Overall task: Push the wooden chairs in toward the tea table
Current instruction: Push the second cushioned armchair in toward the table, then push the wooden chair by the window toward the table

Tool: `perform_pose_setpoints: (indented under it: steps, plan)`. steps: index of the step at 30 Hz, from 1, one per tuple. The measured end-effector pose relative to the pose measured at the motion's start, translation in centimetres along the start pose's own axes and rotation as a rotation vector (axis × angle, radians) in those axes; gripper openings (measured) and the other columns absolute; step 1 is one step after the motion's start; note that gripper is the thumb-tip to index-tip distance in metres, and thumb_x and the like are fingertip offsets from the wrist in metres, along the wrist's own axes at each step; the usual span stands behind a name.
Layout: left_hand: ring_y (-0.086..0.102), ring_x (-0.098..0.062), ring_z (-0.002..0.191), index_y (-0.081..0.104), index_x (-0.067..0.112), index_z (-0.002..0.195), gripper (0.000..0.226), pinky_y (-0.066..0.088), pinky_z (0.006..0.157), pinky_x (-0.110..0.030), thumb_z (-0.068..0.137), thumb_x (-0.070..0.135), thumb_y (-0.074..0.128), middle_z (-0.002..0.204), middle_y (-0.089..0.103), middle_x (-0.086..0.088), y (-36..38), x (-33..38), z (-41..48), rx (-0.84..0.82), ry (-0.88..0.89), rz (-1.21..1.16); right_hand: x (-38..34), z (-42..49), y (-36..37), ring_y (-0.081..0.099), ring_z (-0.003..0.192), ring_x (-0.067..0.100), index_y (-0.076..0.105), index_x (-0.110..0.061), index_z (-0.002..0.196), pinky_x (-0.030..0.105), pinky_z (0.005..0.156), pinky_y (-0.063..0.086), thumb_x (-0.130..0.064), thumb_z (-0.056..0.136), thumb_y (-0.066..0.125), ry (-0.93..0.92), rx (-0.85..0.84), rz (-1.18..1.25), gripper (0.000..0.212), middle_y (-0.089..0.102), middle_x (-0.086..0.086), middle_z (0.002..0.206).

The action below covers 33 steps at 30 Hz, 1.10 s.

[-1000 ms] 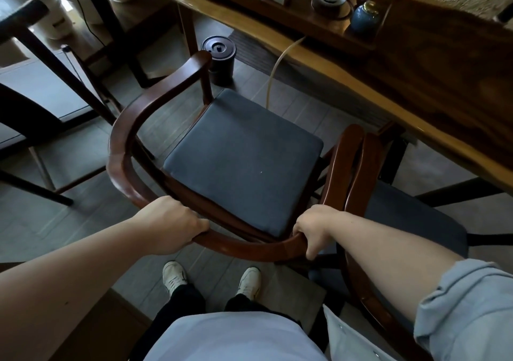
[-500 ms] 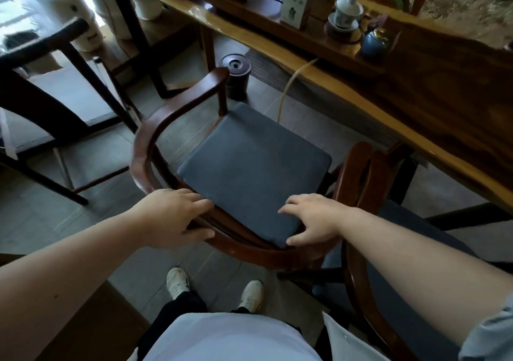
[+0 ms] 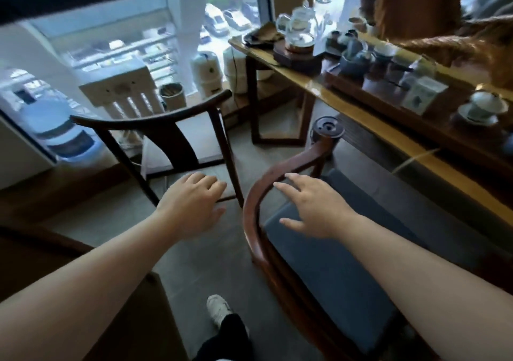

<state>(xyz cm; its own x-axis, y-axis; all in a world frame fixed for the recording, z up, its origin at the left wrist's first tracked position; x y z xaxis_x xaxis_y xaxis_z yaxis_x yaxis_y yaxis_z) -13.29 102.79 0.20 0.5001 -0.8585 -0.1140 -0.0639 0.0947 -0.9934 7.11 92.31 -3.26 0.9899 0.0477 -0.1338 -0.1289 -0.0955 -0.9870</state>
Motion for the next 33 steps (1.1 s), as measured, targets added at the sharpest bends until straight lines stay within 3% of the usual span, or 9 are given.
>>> perform_pose_setpoints:
  steps: [13, 24, 33]
  plan:
    - [0.053, -0.033, 0.113, 0.054, 0.011, 0.128, 0.06, 0.044, 0.098, -0.046, 0.081, 0.046, 0.066, 0.121, 0.062, -0.01, 2.9, -22.4, 3.5, -0.059, -0.176, 0.002, -6.3, 21.5, -2.2, 0.024, 0.144, 0.032, 0.021, -0.023, 0.154, 0.043, 0.116, 0.021, -0.058, 0.089, 0.057, -0.016, 0.029, -0.029, 0.082, 0.024, 0.017, 0.16]
    - [0.034, -0.032, 0.134, 0.029, 0.021, 0.146, 0.078, 0.029, 0.111, -0.046, 0.084, 0.059, 0.055, 0.146, 0.044, -0.009, 5.7, -33.8, 4.5, -0.096, -0.331, 0.043, -7.8, 35.1, -2.4, 0.025, 0.143, 0.031, 0.023, -0.022, 0.154, 0.044, 0.116, 0.024, -0.055, 0.085, 0.064, -0.093, -0.035, -0.054, 0.087, 0.025, 0.018, 0.159]
    - [0.027, -0.034, 0.138, 0.018, 0.023, 0.148, 0.079, 0.023, 0.113, -0.047, 0.086, 0.059, 0.051, 0.151, 0.036, -0.01, 10.0, -42.6, 10.1, -0.225, -0.341, 0.051, -5.9, 48.2, 1.0, 0.024, 0.144, 0.028, 0.025, -0.022, 0.153, 0.046, 0.117, 0.023, -0.053, 0.081, 0.068, -0.145, -0.129, -0.055, 0.09, 0.03, 0.016, 0.158]
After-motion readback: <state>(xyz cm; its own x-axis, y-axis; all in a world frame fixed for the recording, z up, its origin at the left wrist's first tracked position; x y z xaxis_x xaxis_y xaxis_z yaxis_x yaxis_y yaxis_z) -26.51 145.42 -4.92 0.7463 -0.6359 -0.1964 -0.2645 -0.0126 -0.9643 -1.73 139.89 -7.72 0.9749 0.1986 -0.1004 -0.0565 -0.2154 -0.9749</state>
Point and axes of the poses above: each hand's wrist, its own z-axis towards the middle knuckle, its own y-axis out of the palm, x = y × z, the point moved 5 cm from there along z, towards the middle knuckle
